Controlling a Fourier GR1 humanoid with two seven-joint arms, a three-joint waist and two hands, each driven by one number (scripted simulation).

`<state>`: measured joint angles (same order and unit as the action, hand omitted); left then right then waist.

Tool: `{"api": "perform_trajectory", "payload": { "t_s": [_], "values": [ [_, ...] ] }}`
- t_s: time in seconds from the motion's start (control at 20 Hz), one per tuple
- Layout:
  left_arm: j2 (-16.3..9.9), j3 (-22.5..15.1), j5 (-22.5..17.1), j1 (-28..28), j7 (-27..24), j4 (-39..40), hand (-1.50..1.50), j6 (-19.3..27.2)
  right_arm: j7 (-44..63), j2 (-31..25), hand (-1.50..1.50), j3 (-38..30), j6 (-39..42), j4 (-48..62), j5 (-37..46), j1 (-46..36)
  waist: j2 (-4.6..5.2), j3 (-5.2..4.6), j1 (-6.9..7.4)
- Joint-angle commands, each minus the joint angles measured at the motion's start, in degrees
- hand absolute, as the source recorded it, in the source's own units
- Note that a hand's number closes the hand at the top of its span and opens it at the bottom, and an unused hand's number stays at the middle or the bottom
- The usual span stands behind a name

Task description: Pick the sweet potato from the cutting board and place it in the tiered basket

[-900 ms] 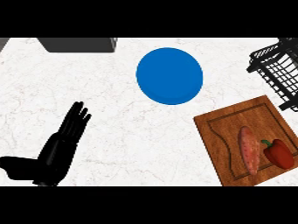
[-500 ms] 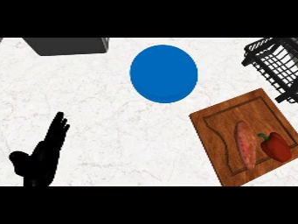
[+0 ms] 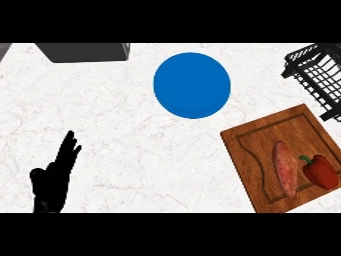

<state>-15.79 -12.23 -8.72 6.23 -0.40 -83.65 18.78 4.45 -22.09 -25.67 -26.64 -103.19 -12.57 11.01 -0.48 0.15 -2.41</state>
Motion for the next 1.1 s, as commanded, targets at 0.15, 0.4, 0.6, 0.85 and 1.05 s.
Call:
{"api": "perform_trajectory", "payload": {
  "t_s": [0.15, 0.4, 0.6, 0.85, 1.05],
  "values": [
    [1.22, -0.03, 0.90, -1.58, 0.48, 4.02, 0.00, 0.50, 18.64, -8.51, -1.50, 6.07, 9.58, -13.04, 2.13, 13.73, 0.48, -0.46, 0.37],
    [2.00, -1.47, 1.76, -0.17, 0.13, 2.28, 0.00, 0.94, 30.41, -19.47, -1.50, 9.47, 15.84, -20.58, 8.99, 20.20, 0.64, -0.58, 1.32],
    [1.73, -1.92, 2.73, -1.90, 2.39, 2.63, 0.00, 1.02, 44.45, -25.18, -1.50, 11.63, 16.91, -27.89, 14.41, 20.37, 0.76, -0.49, 2.17],
    [2.60, -0.99, 2.26, -4.05, 1.48, 4.59, 0.00, -0.37, 62.17, -28.65, -1.50, 15.79, 16.30, -30.64, 21.99, 11.26, 0.83, -0.30, 3.30],
    [4.72, -2.77, 4.23, -2.87, -0.39, 5.16, 0.00, 0.77, 65.62, -24.66, -1.50, 28.33, 14.70, -27.79, 33.50, 6.39, 0.87, -0.24, 3.77]
  ]
}}
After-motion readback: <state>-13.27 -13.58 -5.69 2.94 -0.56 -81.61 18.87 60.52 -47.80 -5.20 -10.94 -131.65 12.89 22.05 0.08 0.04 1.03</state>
